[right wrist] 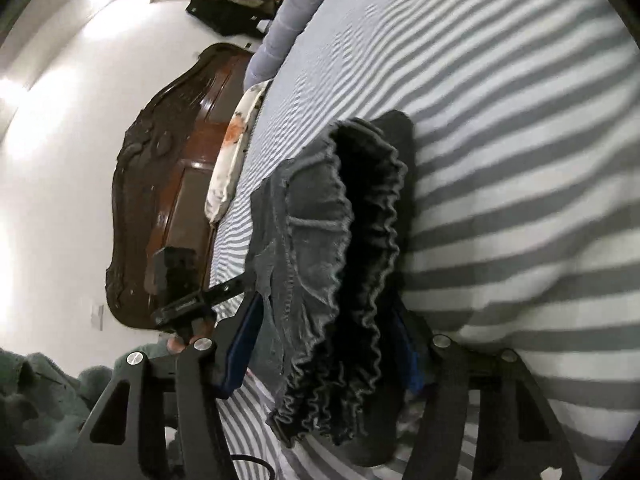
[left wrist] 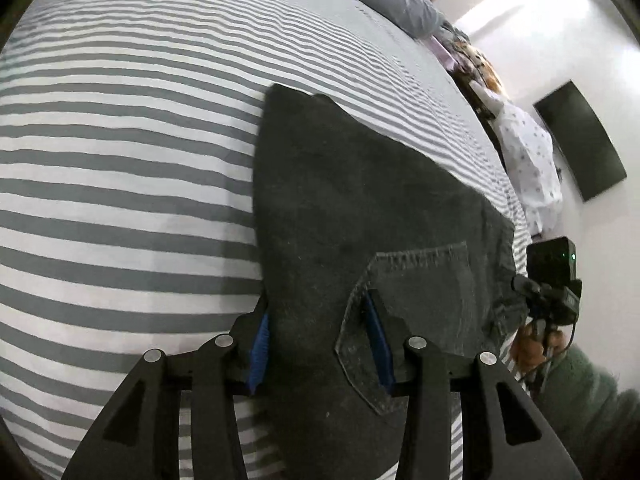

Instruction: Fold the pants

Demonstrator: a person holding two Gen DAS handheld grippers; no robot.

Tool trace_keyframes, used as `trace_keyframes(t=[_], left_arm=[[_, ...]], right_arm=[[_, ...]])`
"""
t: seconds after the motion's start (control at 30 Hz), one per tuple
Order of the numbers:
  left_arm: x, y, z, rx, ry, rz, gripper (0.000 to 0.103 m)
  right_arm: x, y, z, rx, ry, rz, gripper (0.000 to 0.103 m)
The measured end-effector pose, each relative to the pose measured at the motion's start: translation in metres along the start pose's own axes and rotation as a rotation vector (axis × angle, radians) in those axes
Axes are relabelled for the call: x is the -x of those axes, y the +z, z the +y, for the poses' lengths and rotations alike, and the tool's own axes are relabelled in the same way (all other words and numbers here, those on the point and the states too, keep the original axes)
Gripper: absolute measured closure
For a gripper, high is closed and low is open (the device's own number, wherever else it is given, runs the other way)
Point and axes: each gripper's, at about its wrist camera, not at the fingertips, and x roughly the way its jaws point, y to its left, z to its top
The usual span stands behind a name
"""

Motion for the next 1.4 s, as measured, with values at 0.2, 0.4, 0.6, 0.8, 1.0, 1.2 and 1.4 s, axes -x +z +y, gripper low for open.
trace_keyframes(t=[0.2, 0.4, 0.6, 0.8, 1.0, 1.2, 1.4], left_arm=[[0.002, 0.001, 0.01, 0.061, -0.025, -0.018, 0.058], [-0.001, 0.003, 0.001, 0.045, 0.012, -0.035, 0.053], [0.002, 0.003, -0.018, 0.019, 0.085, -0.035, 0.082], [0.018, 0.007, -0.034, 0.011, 0.1, -0.065, 0.087], [0.053, 0.026, -0.034, 0.008, 0.082, -0.143, 0.087], [0.08, 0.054, -0.01, 0.001, 0.141, -0.195, 0.087], [0.075, 0.07, 0.024, 0.032, 0.207, -0.19, 0.087]], right_arm=[[-0.002, 0.003, -0.002, -0.025, -0.069, -0.025, 0.055], [-0.006, 0.006, 0.007, -0.047, -0.159, -0.022, 0.065], [-0.004, 0.0, 0.031, -0.074, -0.287, -0.073, 0.077], [-0.003, 0.004, 0.071, -0.031, -0.34, -0.079, 0.079], [-0.014, 0.024, 0.104, 0.033, -0.34, -0.071, 0.079], [-0.053, 0.056, 0.126, 0.062, -0.298, -0.055, 0.079], [-0.103, 0.086, 0.129, 0.078, -0.299, -0.01, 0.079]])
